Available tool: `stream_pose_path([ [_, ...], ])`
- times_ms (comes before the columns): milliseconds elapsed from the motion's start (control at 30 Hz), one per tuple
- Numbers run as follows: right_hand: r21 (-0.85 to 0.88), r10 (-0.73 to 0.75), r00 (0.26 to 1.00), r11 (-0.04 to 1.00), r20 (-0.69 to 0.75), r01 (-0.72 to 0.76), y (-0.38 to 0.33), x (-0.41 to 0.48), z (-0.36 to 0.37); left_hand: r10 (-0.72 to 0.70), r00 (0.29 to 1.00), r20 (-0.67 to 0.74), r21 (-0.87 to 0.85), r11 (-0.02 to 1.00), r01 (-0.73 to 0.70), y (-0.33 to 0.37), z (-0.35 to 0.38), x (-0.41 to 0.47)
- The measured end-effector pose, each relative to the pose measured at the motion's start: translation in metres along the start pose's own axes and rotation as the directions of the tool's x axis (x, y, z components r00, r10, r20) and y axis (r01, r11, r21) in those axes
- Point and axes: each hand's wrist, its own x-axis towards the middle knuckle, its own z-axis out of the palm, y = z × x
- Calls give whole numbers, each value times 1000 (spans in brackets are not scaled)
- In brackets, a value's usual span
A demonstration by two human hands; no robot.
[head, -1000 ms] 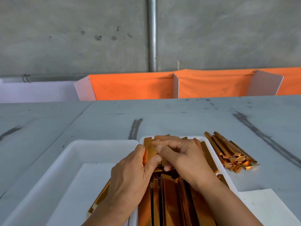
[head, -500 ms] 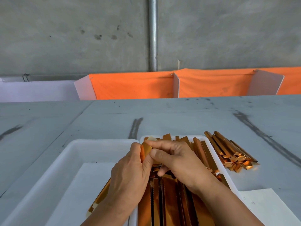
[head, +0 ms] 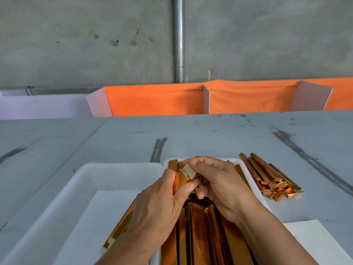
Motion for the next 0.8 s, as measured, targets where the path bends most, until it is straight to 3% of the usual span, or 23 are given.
stream_pose_path([
  [300, -47, 22, 999, 999, 36, -20, -3, -2, 0, 50, 999, 13, 41, 998, -51, 0, 0, -1],
  [800, -28, -2, 1000, 1000, -15, 2, -7, -2, 1, 45, 999, 14, -78, 996, -44, 2, -2, -1],
])
